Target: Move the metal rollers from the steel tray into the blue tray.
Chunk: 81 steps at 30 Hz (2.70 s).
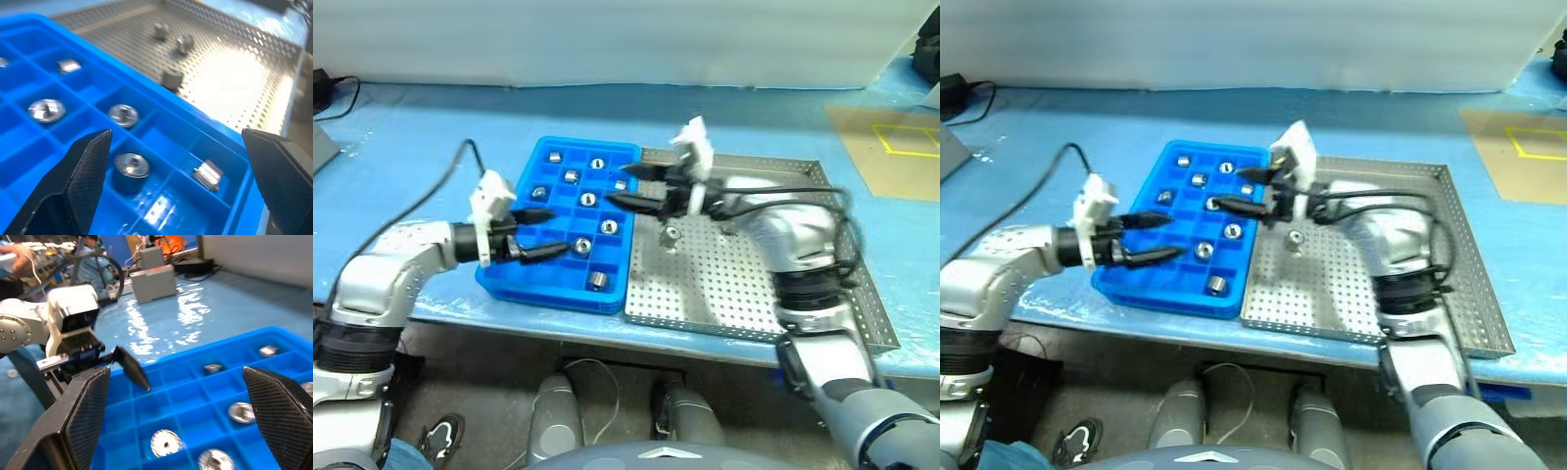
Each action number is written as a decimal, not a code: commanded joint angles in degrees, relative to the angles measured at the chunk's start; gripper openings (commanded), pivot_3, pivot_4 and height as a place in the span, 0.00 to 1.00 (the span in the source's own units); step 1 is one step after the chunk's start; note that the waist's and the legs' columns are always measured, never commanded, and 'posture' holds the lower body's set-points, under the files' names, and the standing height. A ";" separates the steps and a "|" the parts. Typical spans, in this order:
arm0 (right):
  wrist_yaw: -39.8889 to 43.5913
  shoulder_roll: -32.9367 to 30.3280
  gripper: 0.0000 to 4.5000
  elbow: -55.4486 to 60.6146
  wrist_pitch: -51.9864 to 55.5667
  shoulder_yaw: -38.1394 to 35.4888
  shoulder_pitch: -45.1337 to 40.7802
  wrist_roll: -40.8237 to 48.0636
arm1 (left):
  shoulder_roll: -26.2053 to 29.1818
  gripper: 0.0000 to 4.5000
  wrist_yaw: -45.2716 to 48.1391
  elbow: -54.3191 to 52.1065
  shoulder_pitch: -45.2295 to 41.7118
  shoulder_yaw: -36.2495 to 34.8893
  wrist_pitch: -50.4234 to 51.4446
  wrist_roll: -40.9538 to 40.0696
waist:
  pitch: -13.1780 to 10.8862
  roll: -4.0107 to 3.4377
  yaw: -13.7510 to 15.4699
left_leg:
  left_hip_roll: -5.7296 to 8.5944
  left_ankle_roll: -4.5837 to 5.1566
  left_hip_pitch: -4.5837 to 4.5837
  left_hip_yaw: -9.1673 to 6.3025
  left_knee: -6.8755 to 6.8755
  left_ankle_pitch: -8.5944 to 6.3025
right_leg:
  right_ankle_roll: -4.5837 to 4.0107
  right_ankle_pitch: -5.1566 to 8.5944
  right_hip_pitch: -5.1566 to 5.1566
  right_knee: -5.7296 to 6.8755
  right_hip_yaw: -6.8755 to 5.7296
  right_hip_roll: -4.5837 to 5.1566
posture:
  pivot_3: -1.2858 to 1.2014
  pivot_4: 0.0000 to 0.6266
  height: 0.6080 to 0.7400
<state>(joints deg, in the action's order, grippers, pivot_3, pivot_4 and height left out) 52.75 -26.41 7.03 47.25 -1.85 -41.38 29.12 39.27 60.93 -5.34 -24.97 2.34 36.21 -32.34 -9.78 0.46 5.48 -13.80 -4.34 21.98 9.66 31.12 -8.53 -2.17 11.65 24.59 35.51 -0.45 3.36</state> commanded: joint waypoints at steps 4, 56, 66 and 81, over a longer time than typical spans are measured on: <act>-5.30 -10.63 0.99 4.67 2.58 -12.83 5.42 2.96 | -10.18 1.00 4.97 14.62 -13.76 8.45 -11.53 8.12 | -0.02 -0.03 -0.99 | 0.07 -0.01 0.02 0.15 0.19 0.03 | 0.18 -0.09 0.01 0.00 0.27 0.01 | 0.40 0.24 1.00; -36.75 -1.26 0.99 31.39 -0.23 -18.78 34.11 9.60 | -36.36 1.00 1.80 83.02 -47.93 13.30 -33.86 48.53 | 0.04 -0.10 -8.36 | 0.24 1.68 0.28 0.41 0.99 -0.95 | 0.86 -0.25 -0.42 -1.18 0.56 0.11 | 0.24 0.24 1.00; -37.82 -1.11 0.99 31.99 -0.74 -18.51 35.45 9.77 | -36.16 1.00 -2.54 83.28 -46.99 13.44 -33.79 50.21 | 0.06 -0.14 -9.79 | 0.26 1.83 0.39 0.41 1.00 -1.04 | 0.99 -0.31 -0.59 -1.81 0.52 0.12 | 0.24 0.24 1.00; -37.01 -1.25 1.00 29.11 -1.90 -16.57 32.98 9.24 | -32.59 0.51 5.93 83.08 -46.89 14.24 -33.78 51.12 | 0.06 -0.15 -12.00 | 0.97 2.36 0.66 0.41 0.99 -1.35 | 0.98 -0.38 -0.56 -1.97 0.43 0.95 | 0.26 0.24 1.00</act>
<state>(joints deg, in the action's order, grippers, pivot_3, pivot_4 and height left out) 15.44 -27.31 35.72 46.68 -18.27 -7.66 38.16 5.69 64.38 77.02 -72.27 15.80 1.91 17.61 -9.72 0.32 -6.52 -12.84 -1.97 22.65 10.07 32.10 -9.88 -1.19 11.27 24.04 33.54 -0.03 4.31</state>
